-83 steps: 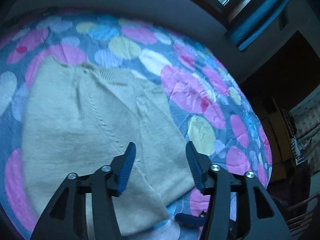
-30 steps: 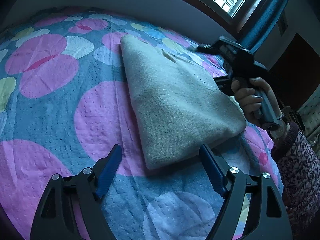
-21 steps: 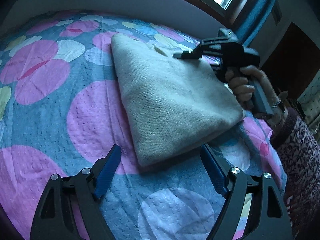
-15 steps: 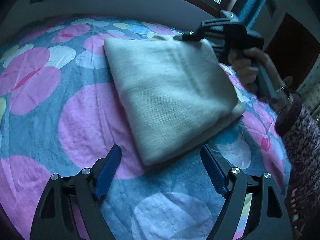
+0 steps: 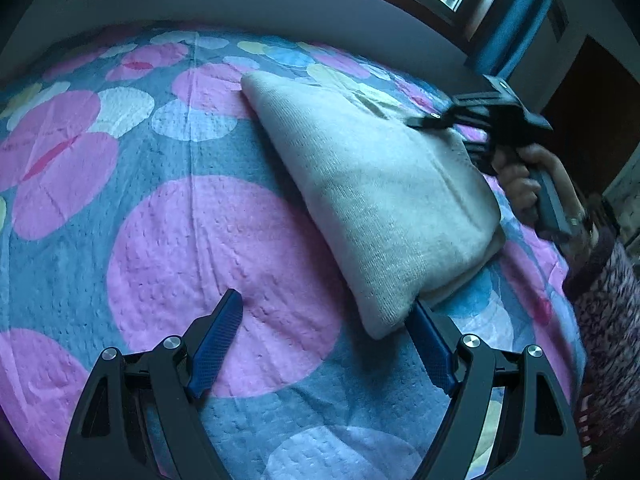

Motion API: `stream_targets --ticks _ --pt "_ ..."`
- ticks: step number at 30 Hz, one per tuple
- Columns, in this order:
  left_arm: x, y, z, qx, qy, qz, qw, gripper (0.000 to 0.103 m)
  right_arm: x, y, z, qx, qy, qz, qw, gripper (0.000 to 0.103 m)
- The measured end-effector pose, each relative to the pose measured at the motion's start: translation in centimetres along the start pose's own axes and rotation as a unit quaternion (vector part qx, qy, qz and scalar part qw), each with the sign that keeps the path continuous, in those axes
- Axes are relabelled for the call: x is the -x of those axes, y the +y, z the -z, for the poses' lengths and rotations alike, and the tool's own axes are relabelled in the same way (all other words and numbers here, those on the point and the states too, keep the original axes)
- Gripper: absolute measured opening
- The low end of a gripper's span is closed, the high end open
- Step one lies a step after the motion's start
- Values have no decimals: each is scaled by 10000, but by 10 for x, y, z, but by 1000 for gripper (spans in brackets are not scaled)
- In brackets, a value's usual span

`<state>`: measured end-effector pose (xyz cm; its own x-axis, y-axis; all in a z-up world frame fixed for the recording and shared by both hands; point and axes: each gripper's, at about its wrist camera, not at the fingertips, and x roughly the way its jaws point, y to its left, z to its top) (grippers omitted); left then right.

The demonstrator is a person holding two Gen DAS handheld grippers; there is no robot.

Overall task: Fold small clothes
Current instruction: 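Grasp the bundle's edge with the right tool and tuck it under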

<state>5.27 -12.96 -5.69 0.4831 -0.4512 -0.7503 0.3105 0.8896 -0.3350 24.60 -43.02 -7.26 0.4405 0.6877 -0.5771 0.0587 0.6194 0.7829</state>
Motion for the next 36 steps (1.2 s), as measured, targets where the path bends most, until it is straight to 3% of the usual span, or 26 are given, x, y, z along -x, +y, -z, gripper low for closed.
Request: stream_targets --ticks 1,3,8,16,20,26,28,30,31,32,36 --pt "1 2 0 45 -16 26 10000 80 9 0 5 12 -49 -71 10000 23" --pt "2 7 0 151 -48 97 9998 80 31 1 21 28 -213 -269 9994 45" --pt "4 18 0 429 -127 325 9985 80 88 -15 75 -71 -435 -686 9967 57" --pt "5 20 1 512 -170 384 9978 80 97 -49 137 -754 -194 -1160 9902 57" --pt "6 21 2 546 -180 426 9974 80 76 -40 137 -741 -89 -1089 9912 57" --pt "6 24 2 625 -199 520 9965 80 66 -31 131 -623 -333 -774 9945 57" --pt "7 24 3 632 -199 528 9964 80 62 -29 130 -635 -357 -762 9944 54" --pt "8 24 3 638 -206 540 9963 80 56 -25 129 -598 -325 -699 9952 30" --pt "8 24 3 635 -207 538 9963 80 54 -23 129 -575 -315 -680 9955 22" --pt "8 24 3 635 -204 536 9963 80 54 -20 130 -535 -347 -667 9957 7" --pt "8 22 3 603 -202 502 9967 80 73 -3 133 -111 -670 -564 9961 5"
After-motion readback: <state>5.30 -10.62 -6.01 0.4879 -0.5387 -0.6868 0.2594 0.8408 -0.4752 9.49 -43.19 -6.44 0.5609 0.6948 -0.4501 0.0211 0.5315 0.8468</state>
